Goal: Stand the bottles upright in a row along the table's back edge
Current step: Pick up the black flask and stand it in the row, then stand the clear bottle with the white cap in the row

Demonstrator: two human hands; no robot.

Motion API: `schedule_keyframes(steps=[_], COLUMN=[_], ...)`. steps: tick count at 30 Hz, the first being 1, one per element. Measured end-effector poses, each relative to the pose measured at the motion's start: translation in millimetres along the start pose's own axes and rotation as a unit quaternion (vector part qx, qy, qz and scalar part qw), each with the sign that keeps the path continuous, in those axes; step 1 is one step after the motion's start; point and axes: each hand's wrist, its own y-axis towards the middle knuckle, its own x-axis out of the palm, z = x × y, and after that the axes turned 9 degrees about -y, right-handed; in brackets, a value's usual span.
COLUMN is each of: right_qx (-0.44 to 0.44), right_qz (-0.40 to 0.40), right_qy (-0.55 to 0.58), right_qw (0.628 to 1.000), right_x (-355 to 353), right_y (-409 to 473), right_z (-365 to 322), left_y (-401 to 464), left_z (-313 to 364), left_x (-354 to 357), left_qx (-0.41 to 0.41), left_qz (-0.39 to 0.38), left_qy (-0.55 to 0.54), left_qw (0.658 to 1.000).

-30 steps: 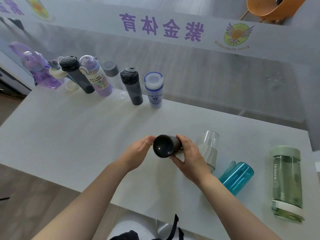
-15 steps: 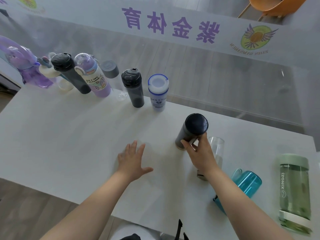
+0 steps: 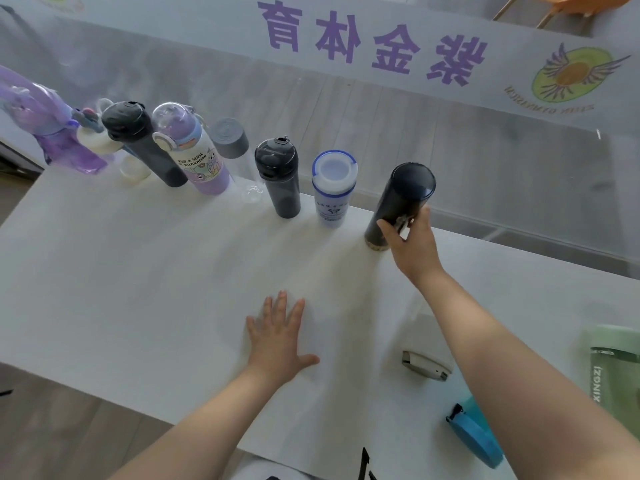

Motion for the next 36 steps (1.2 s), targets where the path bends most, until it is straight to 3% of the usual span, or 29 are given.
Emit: schedule_keyframes(steps=[16, 21, 27, 30, 36], right_qx=[0.023, 0.027, -0.143, -0.230, -0.254], right_qz=[-0.004, -0.041, -0.078, -0.118, -0.154], right_qy=[-0.009, -0.121, -0.274, -0.364, -0.472], right_qw=[1.000, 0.991, 0.948, 0.895, 0.830], right_x=[5.7, -12.0, -43.1, -52.8, -48.3], right_y=[26.2, -2.9, -65.6, -85.9, -105.5], right_z=[-3.4, 14.9, 59.3, 82.8, 113.5], left_y=[1.3, 0.8, 1.2, 2.2, 2.8], left_z=[-2.0, -5.8, -15.6, -21.6, -28.8], left_x=[1.9, 4.4, 11.7, 17.6, 26.3], left_qx=[0.002, 0.010, 0.031, 0.047, 0.068], left_qz=[-0.002, 0.011, 0.036, 0.063, 0.099], left_qy=[-0.011, -0.027, -0.042, -0.058, -0.067], left_qw=[1.000, 1.000, 0.998, 0.995, 0.990])
